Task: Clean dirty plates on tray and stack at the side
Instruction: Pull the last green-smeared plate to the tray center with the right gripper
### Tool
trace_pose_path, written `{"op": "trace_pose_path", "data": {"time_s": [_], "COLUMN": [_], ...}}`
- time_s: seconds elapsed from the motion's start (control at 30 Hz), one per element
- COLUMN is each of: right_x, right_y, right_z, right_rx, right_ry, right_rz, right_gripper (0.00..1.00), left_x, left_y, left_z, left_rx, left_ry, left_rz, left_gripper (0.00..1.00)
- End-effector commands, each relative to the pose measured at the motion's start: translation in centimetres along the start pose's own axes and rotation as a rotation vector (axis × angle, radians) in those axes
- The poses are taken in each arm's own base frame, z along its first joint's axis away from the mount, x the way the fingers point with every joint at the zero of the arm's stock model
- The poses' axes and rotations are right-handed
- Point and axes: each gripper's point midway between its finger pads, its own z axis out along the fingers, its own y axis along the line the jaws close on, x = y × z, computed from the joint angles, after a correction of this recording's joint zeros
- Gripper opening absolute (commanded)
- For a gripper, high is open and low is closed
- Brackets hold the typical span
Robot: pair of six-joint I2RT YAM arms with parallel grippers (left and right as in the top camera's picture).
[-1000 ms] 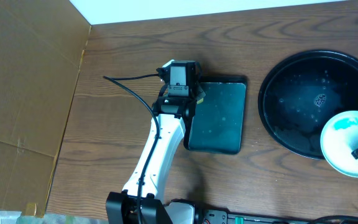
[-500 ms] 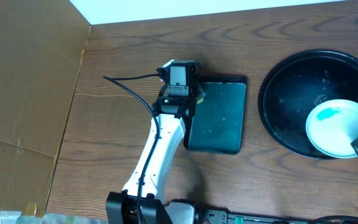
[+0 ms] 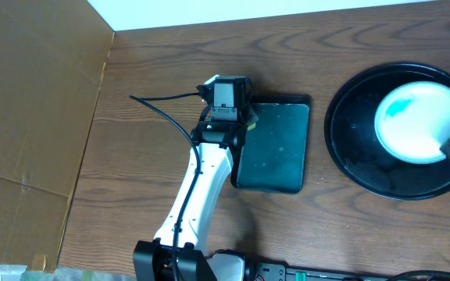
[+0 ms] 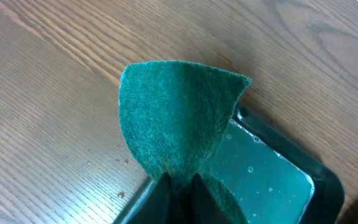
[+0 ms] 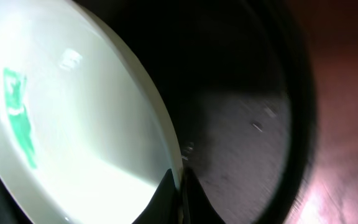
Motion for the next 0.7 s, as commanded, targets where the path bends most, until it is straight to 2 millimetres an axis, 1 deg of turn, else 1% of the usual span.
{"op": "trace_pose_path", "data": {"time_s": [0.0,0.1,0.17,0.23,0.3,0.37,0.5,0.67], "right_x": [-1.4,-2.0,-2.0,-1.6,-0.8,0.1,0.7,0.8], "right_y": [2.8,3.5,4.1,4.9,5.8,6.3,6.0,4.9], "right_z": [-0.7,-0.3,0.6,1.8,3.1,4.6,7.3,9.3], "right_rx": [-0.049,-0.037,-0.042,-0.064,-0.111,-0.147,-0.142,-0.14], "right_ry": [-0.013,-0.002,0.028,0.076,0.143,0.212,0.266,0.303], "right_rz": [-0.21,-0.262,-0.292,-0.35,-0.457,-0.55,-0.587,-0.58], "right_gripper": [0.01,0.01,0.01,0.01,0.01,0.01,0.01,0.01], "left_x": [0.0,0.0,0.0,0.0,0.0,0.0,0.0,0.0], "left_y": [0.1,0.1,0.1,0.1,0.1,0.1,0.1,0.1], "left_z": [0.2,0.2,0.2,0.2,0.2,0.2,0.3,0.3], "left_rx": [-0.007,-0.007,-0.007,-0.007,-0.007,-0.008,-0.008,-0.008], "left_ry": [0.0,0.0,0.0,0.0,0.0,0.0,0.0,0.001], "left_rz": [-0.01,-0.01,-0.01,-0.01,-0.01,-0.01,-0.009,-0.009], "left_gripper": [0.08,0.08,0.08,0.08,0.08,0.08,0.08,0.08]}}
